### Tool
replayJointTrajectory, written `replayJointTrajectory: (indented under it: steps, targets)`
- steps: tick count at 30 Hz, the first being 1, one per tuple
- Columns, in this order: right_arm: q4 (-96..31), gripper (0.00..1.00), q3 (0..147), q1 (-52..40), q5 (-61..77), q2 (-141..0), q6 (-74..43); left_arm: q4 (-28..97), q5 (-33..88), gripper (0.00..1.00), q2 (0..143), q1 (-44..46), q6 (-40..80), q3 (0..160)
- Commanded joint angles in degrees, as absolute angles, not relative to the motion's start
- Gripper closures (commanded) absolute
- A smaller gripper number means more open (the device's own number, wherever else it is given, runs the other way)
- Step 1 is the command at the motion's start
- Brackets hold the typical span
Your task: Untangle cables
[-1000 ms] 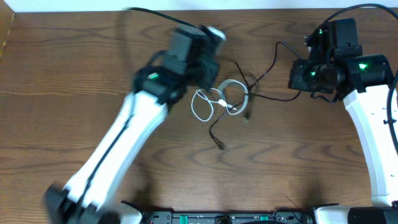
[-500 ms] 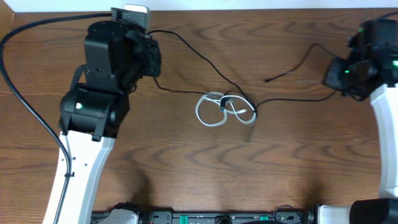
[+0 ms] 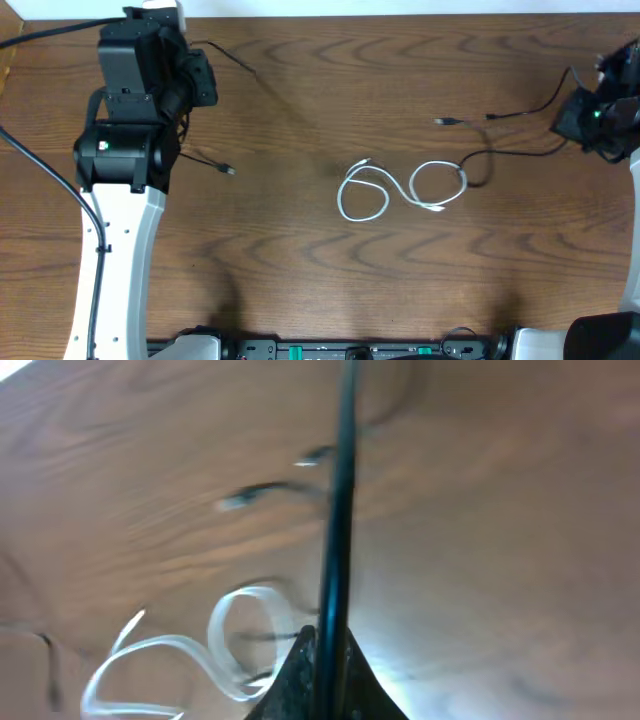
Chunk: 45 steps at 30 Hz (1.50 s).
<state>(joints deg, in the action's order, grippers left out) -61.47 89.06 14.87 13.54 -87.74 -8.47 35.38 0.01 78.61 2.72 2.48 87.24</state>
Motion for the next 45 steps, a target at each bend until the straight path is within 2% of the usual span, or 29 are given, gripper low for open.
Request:
replayJointTrajectory:
  steps: [1,5,8,10,12,19,20,23,24,28,32,41,45]
  targets:
    - [-58.9,0.99,88.8,14.9,38.1,-87.7,5.6,35.5,-0.2,0.93,78.6,2.7,3.3,87.5]
    - [-53.3,0.99,89.4,14.9,52.9,-87.5,5.9,36.4,5.9,0.92,79.1,2.7,3.3,87.4]
    - [-47.6,0.99,91.2,14.9,60.0,-87.3,-1.5,37.5,14.5,0.92,80.6,2.9,3.3,87.4]
    - [-43.8,0.99,92.0,14.8,60.8,-87.0,-8.9,38.5,19.4,0.91,82.3,3.7,3.3,87.4]
    - [-42.6,0.99,92.0,14.4,60.8,-86.9,-11.4,39.0,21.9,0.88,83.5,4.8,3.3,87.4]
    - [-44.8,0.99,92.0,12.1,53.5,-86.9,-13.3,39.7,26.3,0.86,87.9,11.0,3.1,87.4]
    - [-45.3,0.99,92.0,11.9,52.6,-86.9,-13.3,39.6,26.0,0.83,88.4,11.7,2.9,87.4]
    - [-46.5,0.99,92.0,11.4,50.6,-86.9,-13.2,38.8,22.3,0.56,89.5,13.2,2.9,87.5]
    - [-46.6,0.99,92.0,11.3,50.5,-86.9,-13.2,38.1,22.3,0.51,89.5,13.3,2.9,87.5]
    - [-46.3,0.99,92.0,11.2,49.9,-86.9,-13.8,35.4,28.0,0.49,89.3,13.5,2.9,87.5]
    - [-44.0,0.99,92.0,11.2,47.7,-86.9,-21.5,37.1,29.6,0.49,90.0,16.1,2.3,87.4]
    - [-19.8,0.99,92.0,11.2,50.9,-86.7,-49.7,37.9,29.4,0.49,95.2,25.1,0.9,85.6]
    - [-13.1,0.98,92.0,11.2,47.3,-86.7,-55.9,37.8,29.4,0.49,98.8,27.2,0.9,85.6]
